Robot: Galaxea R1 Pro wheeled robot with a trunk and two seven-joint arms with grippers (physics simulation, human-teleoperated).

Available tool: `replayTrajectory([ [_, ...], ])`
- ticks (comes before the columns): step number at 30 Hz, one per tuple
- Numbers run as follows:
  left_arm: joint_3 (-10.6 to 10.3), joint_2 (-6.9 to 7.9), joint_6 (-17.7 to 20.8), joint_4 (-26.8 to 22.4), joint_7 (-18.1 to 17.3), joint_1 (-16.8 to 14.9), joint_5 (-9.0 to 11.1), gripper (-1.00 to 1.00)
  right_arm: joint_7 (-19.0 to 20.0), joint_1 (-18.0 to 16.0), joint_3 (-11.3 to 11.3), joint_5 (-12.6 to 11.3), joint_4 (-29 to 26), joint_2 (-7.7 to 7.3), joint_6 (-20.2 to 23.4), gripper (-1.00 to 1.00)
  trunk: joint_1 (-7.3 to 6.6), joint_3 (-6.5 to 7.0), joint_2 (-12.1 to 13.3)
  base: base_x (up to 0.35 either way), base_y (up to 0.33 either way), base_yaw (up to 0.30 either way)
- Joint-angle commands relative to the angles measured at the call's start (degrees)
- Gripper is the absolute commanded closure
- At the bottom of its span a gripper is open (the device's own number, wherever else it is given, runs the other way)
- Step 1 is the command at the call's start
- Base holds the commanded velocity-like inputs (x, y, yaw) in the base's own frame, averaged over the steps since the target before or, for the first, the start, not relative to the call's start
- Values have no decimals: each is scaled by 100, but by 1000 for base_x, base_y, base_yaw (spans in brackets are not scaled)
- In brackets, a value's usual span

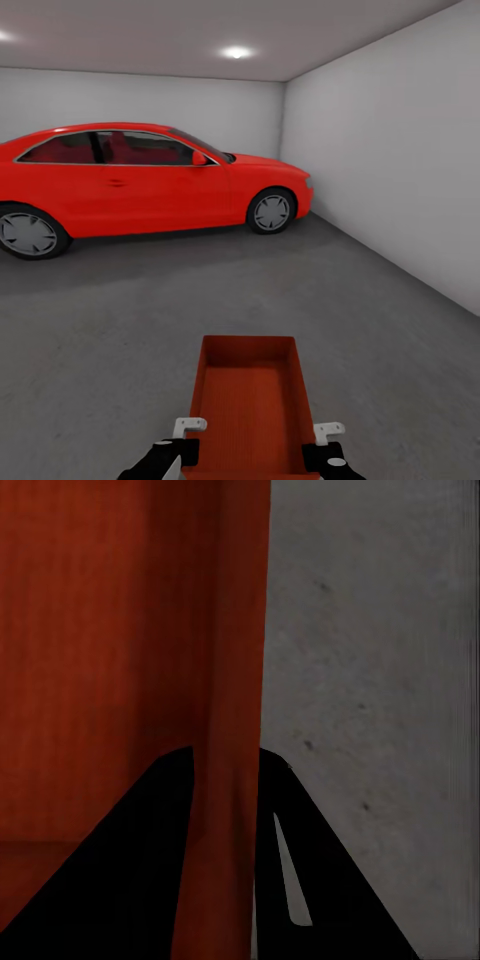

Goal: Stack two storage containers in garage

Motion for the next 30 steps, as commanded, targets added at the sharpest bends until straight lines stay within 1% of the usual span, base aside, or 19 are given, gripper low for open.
replayTrajectory([
  [1,41,-3,-60,-32,57,-1,-130,100,-104,-4,12,-143,34,2,-32,100,0,-5,-3,0,0,-261],
  [17,41,-6,-65,-34,43,-1,-130,100,-104,-4,12,-145,35,1,-32,100,0,-5,-3,6,0,-261],
  [19,41,-3,-85,-38,48,-1,-130,100,-101,-4,12,-145,35,0,-32,100,0,-5,-3,164,0,-261],
  [22,41,-1,-319,-36,32,-1,-130,100,-104,-4,12,-145,34,1,-32,100,0,-5,-3,276,0,-261],
  [24,41,-1,-410,-34,25,-1,-130,100,-104,-4,12,-145,34,2,-32,100,0,-5,-3,308,0,-261],
  [30,41,0,-459,-29,17,-1,-130,100,-101,-4,12,-145,34,1,-32,100,0,-5,-3,320,0,-261],
])
